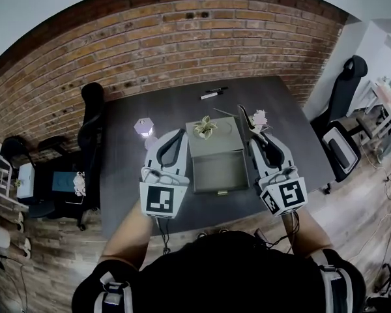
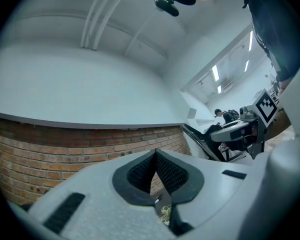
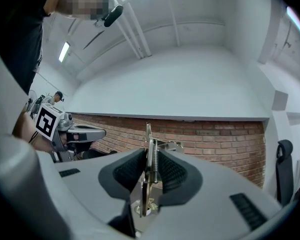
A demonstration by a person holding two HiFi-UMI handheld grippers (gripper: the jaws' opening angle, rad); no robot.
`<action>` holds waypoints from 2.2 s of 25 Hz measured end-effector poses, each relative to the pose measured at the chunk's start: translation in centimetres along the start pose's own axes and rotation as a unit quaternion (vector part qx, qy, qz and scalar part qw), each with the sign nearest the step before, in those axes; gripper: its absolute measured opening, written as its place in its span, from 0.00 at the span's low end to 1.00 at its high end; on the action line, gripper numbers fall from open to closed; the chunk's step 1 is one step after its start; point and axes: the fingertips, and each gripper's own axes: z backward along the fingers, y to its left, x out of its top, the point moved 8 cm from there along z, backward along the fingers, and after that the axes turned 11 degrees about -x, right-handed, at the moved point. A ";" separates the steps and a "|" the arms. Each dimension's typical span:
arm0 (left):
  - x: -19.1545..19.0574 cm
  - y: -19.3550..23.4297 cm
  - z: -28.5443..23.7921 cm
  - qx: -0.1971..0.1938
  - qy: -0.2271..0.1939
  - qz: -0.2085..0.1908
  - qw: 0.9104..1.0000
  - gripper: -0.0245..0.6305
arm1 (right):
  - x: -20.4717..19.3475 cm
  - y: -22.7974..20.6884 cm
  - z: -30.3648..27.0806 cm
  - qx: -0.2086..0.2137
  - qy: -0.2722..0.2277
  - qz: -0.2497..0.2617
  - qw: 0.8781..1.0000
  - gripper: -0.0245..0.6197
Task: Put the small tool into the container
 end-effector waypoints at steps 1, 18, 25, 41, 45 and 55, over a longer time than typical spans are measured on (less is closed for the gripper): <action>0.1 0.0 0.0 0.000 0.001 -0.004 1.000 0.05 | 0.1 -0.1 -0.2 0.003 -0.002 0.002 1.000 0.17; 0.9 0.4 -2.8 0.038 0.022 -0.023 0.999 0.05 | -0.2 -3.2 -3.6 0.059 -0.007 0.006 0.998 0.17; 0.4 0.3 -3.2 0.051 0.029 -0.016 0.998 0.05 | -1.3 -3.3 -4.6 0.086 0.008 0.007 0.996 0.17; -5.0 -0.4 -1.3 0.094 0.073 0.047 0.992 0.05 | -9.3 0.3 -6.7 0.176 0.125 0.007 0.976 0.17; -7.4 -1.0 -0.9 0.097 0.084 0.066 0.990 0.05 | -11.5 1.0 -6.4 0.187 0.154 0.008 0.970 0.17; -13.8 -3.4 -0.8 0.089 0.135 0.103 0.981 0.05 | -17.2 2.5 -5.8 0.232 0.226 0.027 0.946 0.17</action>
